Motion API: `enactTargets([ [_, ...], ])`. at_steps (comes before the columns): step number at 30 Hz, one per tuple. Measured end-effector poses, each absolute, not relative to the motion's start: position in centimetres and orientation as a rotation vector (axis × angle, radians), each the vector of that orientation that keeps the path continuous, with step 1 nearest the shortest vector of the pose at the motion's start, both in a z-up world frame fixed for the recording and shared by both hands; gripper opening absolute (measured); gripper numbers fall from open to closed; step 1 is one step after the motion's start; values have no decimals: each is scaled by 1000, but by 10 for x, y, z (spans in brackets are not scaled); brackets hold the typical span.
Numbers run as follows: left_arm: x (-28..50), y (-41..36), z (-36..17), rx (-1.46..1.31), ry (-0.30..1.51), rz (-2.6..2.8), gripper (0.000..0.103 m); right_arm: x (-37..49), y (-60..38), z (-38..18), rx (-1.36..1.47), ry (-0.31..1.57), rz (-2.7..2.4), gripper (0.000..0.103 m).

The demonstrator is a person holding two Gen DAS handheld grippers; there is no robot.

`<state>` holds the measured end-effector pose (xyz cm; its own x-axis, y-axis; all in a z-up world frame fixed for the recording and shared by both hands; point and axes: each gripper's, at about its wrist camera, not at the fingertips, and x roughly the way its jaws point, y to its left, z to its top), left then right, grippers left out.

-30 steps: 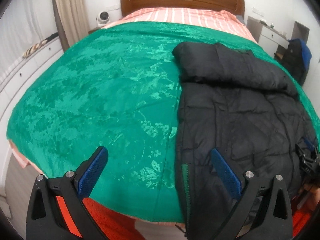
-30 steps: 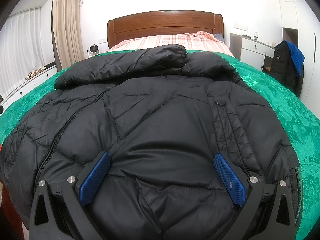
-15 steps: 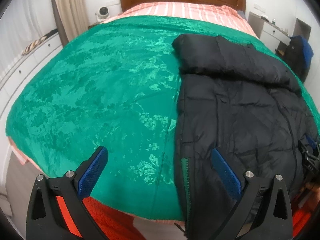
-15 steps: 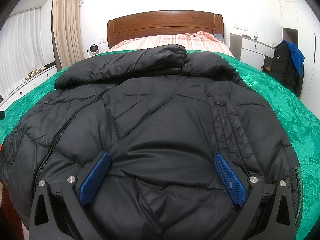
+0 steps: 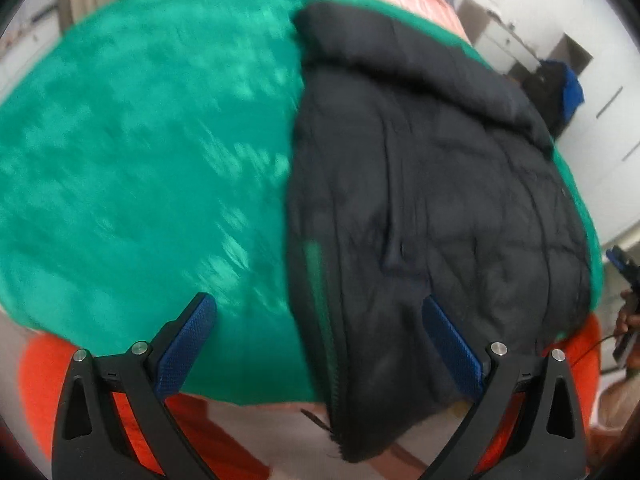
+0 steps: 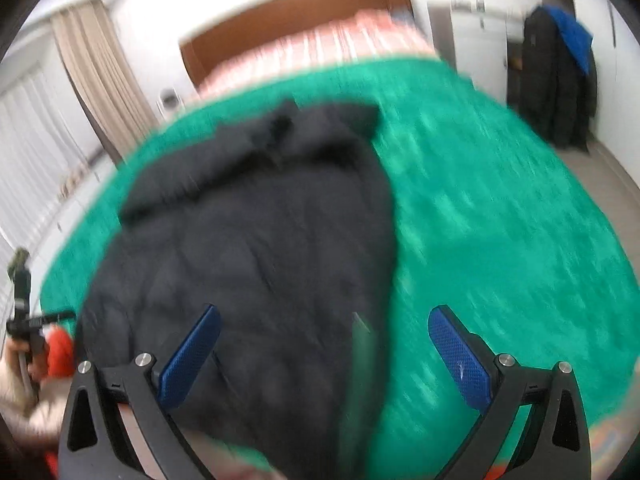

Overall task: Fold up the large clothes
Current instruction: 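Grasp the jacket hem with the left gripper while the right gripper grasps the hem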

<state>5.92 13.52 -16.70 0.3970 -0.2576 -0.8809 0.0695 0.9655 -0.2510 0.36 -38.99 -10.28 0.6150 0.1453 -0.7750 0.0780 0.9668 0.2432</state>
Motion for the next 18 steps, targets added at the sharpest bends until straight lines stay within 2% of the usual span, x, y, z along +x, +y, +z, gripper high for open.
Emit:
enactTargets([
  [5,47,110,-183,-109,1171,-268,102,-21,-397,-140,367,1154,122,101],
  [8,41,96,-187,-84,1191,-323,100,-24,-383,-153,389,1187,191,91],
  [9,40,93,-188,-69,1200,-320,91,-20,-378,-158,382,1201,207,84],
  [10,39,92,-189,-67,1210,-320,81,-17,-374,-163,359,1219,197,81],
  [11,38,92,-189,-86,1226,-331,75,-17,-369,-166,324,1240,173,70],
  [12,37,93,-188,-111,1242,-339,62,-14,-367,-169,291,1264,150,51],
  [13,36,93,-187,-116,1249,-334,50,-12,-366,-169,279,1274,134,44],
  [14,34,95,-183,-121,1250,-334,43,-12,-367,-167,292,1277,135,36],
  [15,32,96,-180,-130,1246,-337,29,-13,-369,-161,317,1271,150,25],
  [16,31,99,-178,-145,1243,-341,24,-14,-371,-155,332,1260,166,21],
  [18,30,106,-170,-165,1234,-351,20,-20,-369,-140,316,1238,176,19],
])
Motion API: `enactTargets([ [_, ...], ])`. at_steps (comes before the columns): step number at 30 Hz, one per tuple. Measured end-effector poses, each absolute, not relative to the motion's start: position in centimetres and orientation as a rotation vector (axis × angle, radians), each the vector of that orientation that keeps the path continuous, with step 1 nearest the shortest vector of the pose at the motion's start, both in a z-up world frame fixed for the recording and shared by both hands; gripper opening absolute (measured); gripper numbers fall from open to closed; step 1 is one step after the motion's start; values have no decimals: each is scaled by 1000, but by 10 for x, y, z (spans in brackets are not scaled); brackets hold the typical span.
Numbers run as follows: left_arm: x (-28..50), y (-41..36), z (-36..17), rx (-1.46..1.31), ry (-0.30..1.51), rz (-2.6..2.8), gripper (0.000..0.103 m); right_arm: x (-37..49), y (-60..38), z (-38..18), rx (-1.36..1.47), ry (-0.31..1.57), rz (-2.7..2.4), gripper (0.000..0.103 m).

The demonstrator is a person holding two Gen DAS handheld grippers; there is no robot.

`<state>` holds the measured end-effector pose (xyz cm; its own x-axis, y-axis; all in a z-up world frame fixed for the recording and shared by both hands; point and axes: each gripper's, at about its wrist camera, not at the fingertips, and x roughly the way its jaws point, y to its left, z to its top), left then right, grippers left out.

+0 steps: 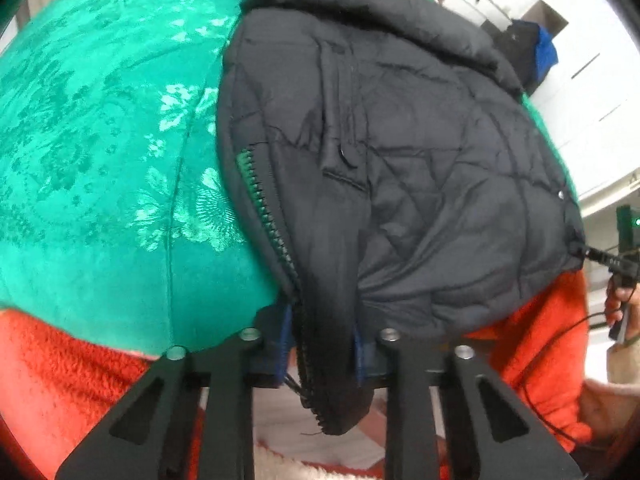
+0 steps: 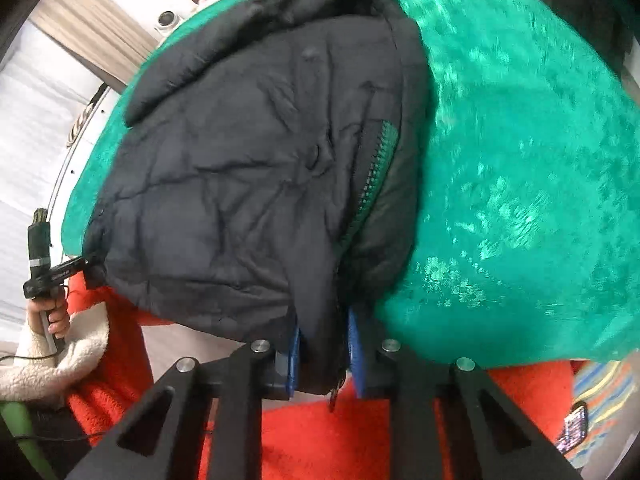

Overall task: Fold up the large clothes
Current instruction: 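Grasp the jacket hem with the left gripper while the right gripper grasps the hem, then lift the hem with both grippers and fold it toward the collar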

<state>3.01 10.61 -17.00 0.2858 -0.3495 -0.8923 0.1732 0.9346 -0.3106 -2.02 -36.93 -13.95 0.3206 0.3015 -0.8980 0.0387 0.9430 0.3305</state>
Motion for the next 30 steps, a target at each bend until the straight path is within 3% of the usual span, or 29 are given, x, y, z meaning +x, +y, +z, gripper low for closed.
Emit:
enactTargets([
  [10,-34,136,-136,-168,1327,-429,16,-82,-364,-113,423,1299,276,17],
  [14,-32,156,-101,-343,1274,-480,14,-86,-382,-80,626,1142,353,16],
  [19,45,170,-28,-467,1018,-557,13,-7,-415,-17,672,840,423,15],
  [22,115,160,3,-403,878,-519,14,70,-427,13,633,701,392,14],
  [23,141,150,10,-377,840,-488,15,89,-429,18,630,661,364,7],
  [26,229,114,4,-277,855,-396,31,157,-443,21,668,551,275,8],
  [28,262,102,-9,-185,908,-291,74,187,-447,12,677,552,151,23],
  [30,274,94,-19,-83,894,-187,84,198,-446,-3,708,604,69,97],
])
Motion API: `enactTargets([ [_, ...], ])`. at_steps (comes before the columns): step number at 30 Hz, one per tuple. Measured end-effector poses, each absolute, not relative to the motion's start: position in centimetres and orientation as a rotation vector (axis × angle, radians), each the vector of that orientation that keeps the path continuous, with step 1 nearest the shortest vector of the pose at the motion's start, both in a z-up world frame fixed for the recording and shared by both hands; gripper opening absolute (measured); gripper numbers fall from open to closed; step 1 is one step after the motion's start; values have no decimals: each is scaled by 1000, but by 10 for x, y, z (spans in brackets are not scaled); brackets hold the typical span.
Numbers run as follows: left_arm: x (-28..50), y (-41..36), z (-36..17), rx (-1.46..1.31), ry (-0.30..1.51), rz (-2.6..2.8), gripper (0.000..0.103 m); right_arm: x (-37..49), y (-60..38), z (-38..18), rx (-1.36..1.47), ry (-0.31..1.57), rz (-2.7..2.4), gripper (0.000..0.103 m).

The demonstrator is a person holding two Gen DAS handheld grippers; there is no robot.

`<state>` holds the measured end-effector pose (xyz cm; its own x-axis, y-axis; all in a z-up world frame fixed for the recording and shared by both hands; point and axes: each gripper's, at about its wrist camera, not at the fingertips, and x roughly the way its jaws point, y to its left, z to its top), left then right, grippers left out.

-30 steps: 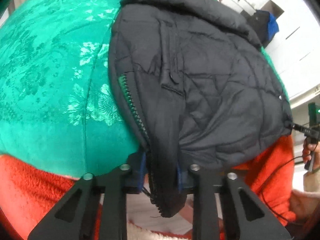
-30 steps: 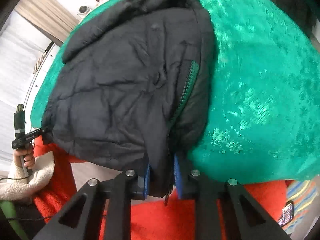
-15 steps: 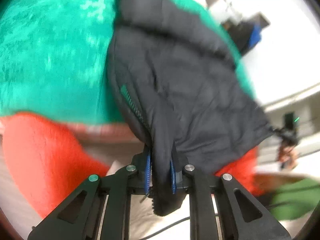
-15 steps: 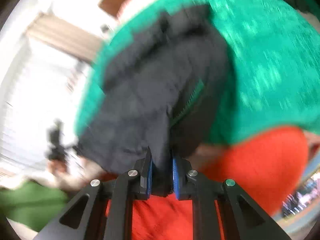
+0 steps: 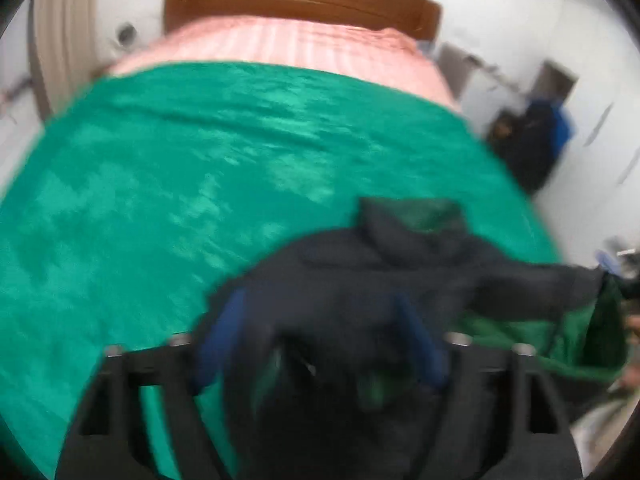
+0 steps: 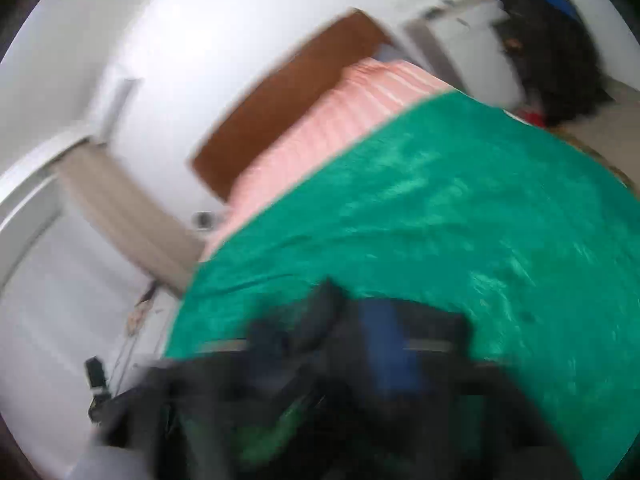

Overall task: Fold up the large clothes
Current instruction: 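Lift the hem with both grippers and fold it toward the collar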

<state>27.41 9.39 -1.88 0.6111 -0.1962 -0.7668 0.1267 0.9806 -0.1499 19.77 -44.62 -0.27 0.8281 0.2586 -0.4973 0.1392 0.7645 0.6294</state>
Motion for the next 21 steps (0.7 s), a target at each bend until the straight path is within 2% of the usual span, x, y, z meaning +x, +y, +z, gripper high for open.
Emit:
enactTargets([
  [1,274,92,-25,-71,898,-176,84,192,-445,-11,731,608,68,102],
  [5,269,110,-44,-211,937,-284,84,175,-440,-27,652,698,117,102],
  [7,265,119,-47,-255,928,-333,88,170,-436,-37,563,769,137,102],
  [11,263,121,-62,-227,951,-319,91,181,-409,-50,374,909,220,102],
  [12,268,119,-71,-208,987,-303,89,191,-399,-58,326,945,221,100],
  [13,273,114,-78,-196,1016,-299,80,201,-389,-69,272,983,204,97],
  [14,274,111,-82,-187,1036,-298,68,208,-382,-79,228,1007,179,80],
  [15,276,107,-87,-173,1057,-298,39,213,-375,-89,184,1032,148,62],
  [16,275,104,-89,-153,1064,-296,19,216,-370,-95,159,1047,124,50],
  [17,271,100,-87,-127,1054,-302,14,213,-368,-94,139,1039,94,23],
  [18,266,100,-79,-101,1031,-308,12,208,-368,-84,126,1006,69,18],
  [21,262,119,-55,-179,946,-317,11,202,-382,-50,160,890,44,16],
])
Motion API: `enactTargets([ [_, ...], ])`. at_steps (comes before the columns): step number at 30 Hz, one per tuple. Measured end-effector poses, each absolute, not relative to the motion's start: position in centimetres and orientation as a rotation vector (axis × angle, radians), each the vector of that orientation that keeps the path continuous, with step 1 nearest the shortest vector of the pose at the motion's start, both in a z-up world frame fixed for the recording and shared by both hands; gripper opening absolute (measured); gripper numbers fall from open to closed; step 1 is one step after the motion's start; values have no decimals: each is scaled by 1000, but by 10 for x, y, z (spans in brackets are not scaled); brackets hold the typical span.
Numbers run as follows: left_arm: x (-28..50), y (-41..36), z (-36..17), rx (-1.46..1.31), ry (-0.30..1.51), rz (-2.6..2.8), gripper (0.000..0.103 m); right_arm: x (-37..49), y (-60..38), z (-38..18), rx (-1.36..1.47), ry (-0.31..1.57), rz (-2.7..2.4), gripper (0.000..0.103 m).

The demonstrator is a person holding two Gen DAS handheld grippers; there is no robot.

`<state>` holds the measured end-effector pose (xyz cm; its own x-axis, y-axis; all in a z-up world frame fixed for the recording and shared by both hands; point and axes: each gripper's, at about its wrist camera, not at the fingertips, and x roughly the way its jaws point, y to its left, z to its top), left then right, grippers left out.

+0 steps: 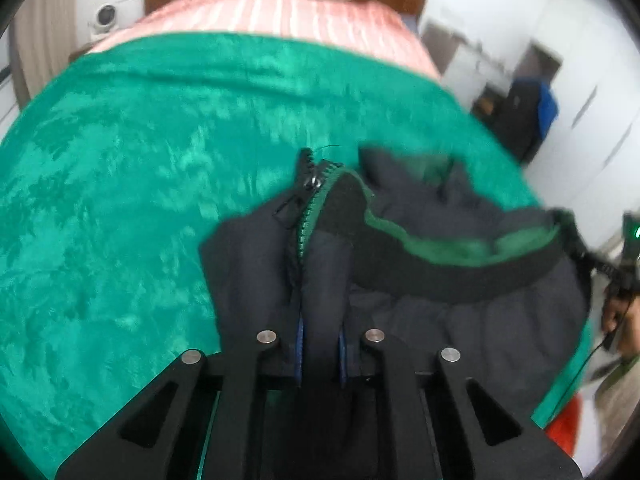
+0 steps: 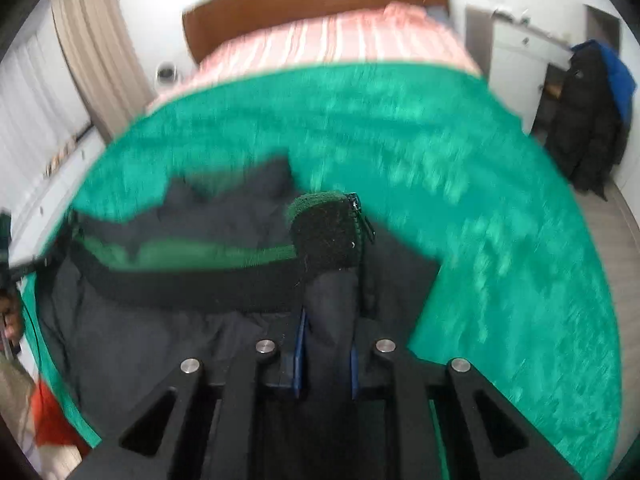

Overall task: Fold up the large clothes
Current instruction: 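Lift the hem with both grippers and fold it toward the collar, then lower the folded hem onto the jacket with both grippers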

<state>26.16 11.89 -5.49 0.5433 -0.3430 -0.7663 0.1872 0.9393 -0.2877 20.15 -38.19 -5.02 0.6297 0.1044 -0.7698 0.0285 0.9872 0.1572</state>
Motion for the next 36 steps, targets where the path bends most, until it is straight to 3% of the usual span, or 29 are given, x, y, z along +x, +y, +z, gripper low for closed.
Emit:
enactTargets([
  [5,295,125,-49,-265,852,-238,11,255,-396,-46,240,812,-31,15],
  [10,342,122,-114,-289,914,-115,14,298,-390,-110,234,805,-110,16],
  [17,347,128,-154,-343,879,-150,23,305,-416,-168,450,724,-112,32],
  [36,351,122,-168,-335,880,-133,29,304,-424,-186,530,693,-76,36],
])
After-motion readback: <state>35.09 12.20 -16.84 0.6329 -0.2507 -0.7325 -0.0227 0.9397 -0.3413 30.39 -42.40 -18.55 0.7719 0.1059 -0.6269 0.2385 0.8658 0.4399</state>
